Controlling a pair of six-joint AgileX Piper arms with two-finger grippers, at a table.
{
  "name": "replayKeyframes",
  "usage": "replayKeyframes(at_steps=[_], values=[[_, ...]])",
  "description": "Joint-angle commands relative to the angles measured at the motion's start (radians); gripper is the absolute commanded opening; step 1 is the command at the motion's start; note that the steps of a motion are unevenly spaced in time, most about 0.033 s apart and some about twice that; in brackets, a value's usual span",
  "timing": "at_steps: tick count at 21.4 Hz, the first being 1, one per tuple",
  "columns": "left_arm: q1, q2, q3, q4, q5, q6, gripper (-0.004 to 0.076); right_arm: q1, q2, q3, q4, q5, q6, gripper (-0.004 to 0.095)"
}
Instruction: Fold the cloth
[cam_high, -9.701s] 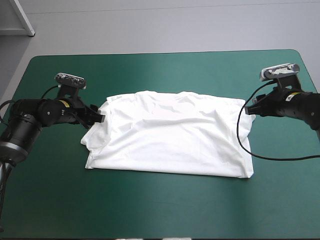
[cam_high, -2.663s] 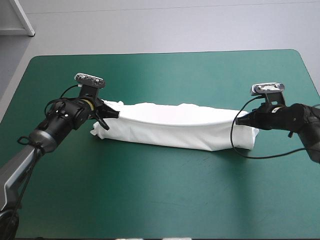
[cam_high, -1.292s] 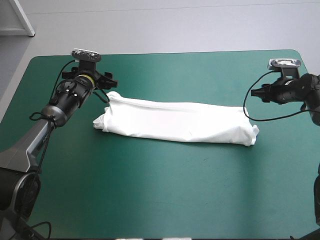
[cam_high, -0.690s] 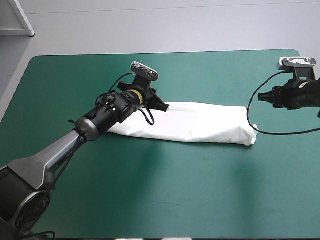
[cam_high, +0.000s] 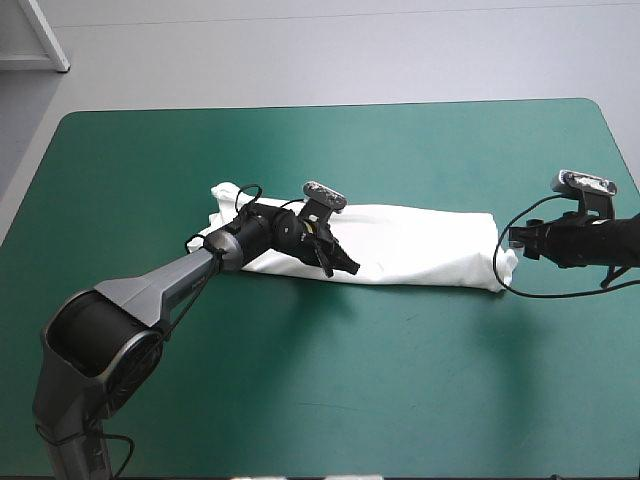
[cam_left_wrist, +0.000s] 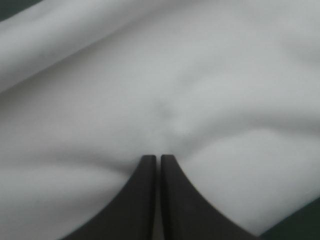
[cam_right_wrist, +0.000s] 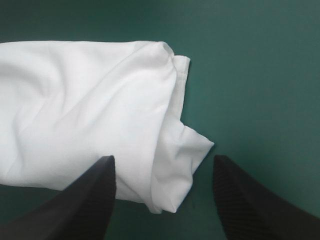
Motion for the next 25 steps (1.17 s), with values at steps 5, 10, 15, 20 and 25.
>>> replayKeyframes(at_steps=[5, 10, 15, 20, 25], values=[[-0.006, -0.035, -0.024, -0.091, 0.058, 0.047, 0.0027, -0.006, 0.064, -0.017, 0.044, -0.029, -0.021, 0.0681], [-0.006, -0.035, -0.024, -0.089, 0.082, 0.051, 0.0027, -0.004, 0.197, -0.017, 0.243, 0.014, -0.177, 0.068], [-0.006, -0.035, -0.024, -0.087, 0.082, 0.051, 0.0027, -0.004, 0.312, -0.017, 0.246, 0.061, -0.187, 0.067], [-0.006, -0.035, -0.024, -0.083, 0.075, 0.051, 0.0027, 0.057, 0.348, -0.017, 0.258, 0.101, -0.264, 0.0381], [-0.006, -0.039, -0.024, -0.083, 0.075, 0.05, 0.0027, 0.095, 0.346, -0.031, 0.262, 0.07, -0.265, -0.0008]])
